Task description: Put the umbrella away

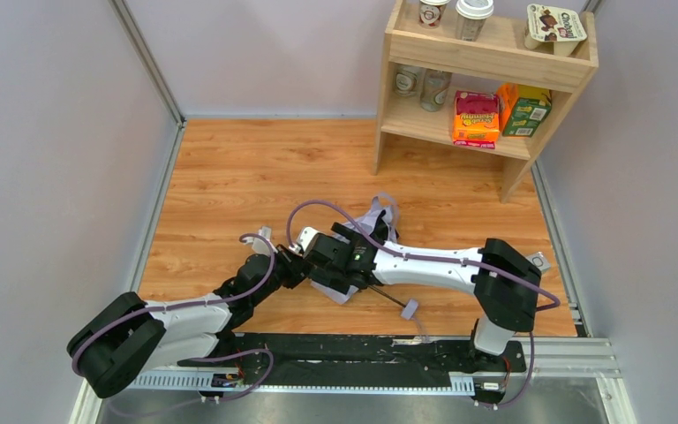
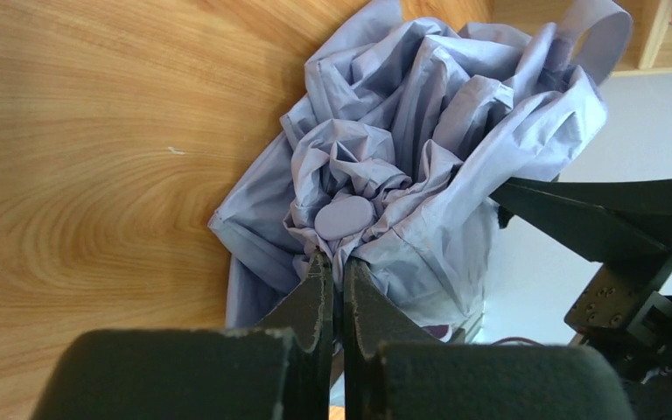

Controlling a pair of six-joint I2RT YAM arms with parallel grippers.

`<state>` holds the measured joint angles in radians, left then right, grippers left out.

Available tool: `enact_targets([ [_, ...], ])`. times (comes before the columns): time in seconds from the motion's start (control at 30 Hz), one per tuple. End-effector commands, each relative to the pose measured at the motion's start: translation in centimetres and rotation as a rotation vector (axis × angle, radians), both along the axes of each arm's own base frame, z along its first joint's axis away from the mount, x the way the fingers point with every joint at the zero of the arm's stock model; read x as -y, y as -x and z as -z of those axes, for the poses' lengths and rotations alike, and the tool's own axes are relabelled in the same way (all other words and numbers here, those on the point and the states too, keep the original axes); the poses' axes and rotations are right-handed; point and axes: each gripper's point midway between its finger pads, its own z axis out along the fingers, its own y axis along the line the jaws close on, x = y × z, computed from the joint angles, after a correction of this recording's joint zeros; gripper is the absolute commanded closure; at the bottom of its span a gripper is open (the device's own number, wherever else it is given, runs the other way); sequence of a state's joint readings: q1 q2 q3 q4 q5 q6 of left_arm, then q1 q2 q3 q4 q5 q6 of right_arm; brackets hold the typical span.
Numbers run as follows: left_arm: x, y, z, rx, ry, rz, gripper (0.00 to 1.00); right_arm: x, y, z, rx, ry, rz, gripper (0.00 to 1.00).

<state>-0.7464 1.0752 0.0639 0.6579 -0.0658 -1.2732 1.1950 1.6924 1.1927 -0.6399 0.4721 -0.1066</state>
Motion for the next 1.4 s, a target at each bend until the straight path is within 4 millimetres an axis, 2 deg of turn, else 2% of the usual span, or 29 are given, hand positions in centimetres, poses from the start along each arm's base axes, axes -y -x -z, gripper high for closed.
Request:
enact_targets([
  [0.0,-1.3,0.9,2.3,-0.023,-0.068,-0.006,1.00,-0.2,-1.4,0.3,0.012,-0.001,0.032,0.00],
  [0.07,-1.3,0.9,2.3,-0.022,-0.068,-0.007,1.00,-0.2,-1.2,1.0,-0.020,-0.020,0.041,0.00],
  [0.23,-1.4,1.0,2.5,-0.026,-0.069,-0.008,1.00,-0.5,0.5,2.9,-0.148,-0.082,0.015,0.00],
  [0.47,-1.6,1.0,2.8,-0.038,-0.077,-0.020,1.00,0.6,0.6,5.1,-0.188,-0.053,0.023,0.00],
  [0.57,-1.7,0.9,3.0,-0.044,-0.082,-0.027,1.00,1.0,0.3,6.7,-0.202,-0.016,0.030,0.00],
  [0.73,-2.4,0.8,4.0,-0.080,-0.103,-0.071,1.00,1.4,0.3,9.6,-0.256,0.019,0.041,0.01],
  [0.77,-3.4,1.5,5.4,-0.109,-0.130,-0.083,1.00,1.5,0.1,10.0,-0.255,0.025,0.050,0.02],
  [0.83,-4.1,1.7,6.0,-0.122,-0.139,-0.108,1.00,1.4,0.0,10.3,-0.262,0.012,0.053,0.08],
  [0.9,-4.5,1.9,6.4,-0.131,-0.159,-0.116,0.93,1.1,0.4,10.5,-0.288,-0.014,0.041,0.17],
  [1.0,-5.1,2.0,6.3,-0.126,-0.187,-0.128,0.68,1.0,1.1,11.1,-0.323,-0.030,0.025,0.37],
  [1.03,-5.1,1.7,5.2,-0.090,-0.176,-0.128,0.63,1.2,1.2,11.4,-0.330,-0.033,0.025,0.42],
  [1.07,-5.7,1.9,5.7,-0.108,-0.232,-0.133,0.57,1.3,1.4,11.7,-0.340,-0.035,0.025,0.47],
  [1.13,-6.5,1.2,3.8,-0.061,-0.303,-0.148,0.47,1.6,1.7,12.2,-0.365,-0.033,0.031,0.55],
  [1.17,-7.0,0.7,2.2,0.013,-0.324,-0.159,0.43,1.6,1.8,12.3,-0.371,-0.037,0.031,0.58],
  [1.2,-7.7,0.8,1.5,0.017,-0.367,-0.156,0.37,1.6,1.9,12.4,-0.385,-0.046,0.035,0.61],
  [1.3,-9.4,0.7,-1.5,0.077,-0.421,-0.172,0.33,1.5,2.3,12.8,-0.424,-0.080,0.036,0.69],
  [1.37,-10.1,1.3,-2.2,0.058,-0.424,-0.172,0.31,1.3,2.2,12.7,-0.437,-0.104,0.041,0.73],
])
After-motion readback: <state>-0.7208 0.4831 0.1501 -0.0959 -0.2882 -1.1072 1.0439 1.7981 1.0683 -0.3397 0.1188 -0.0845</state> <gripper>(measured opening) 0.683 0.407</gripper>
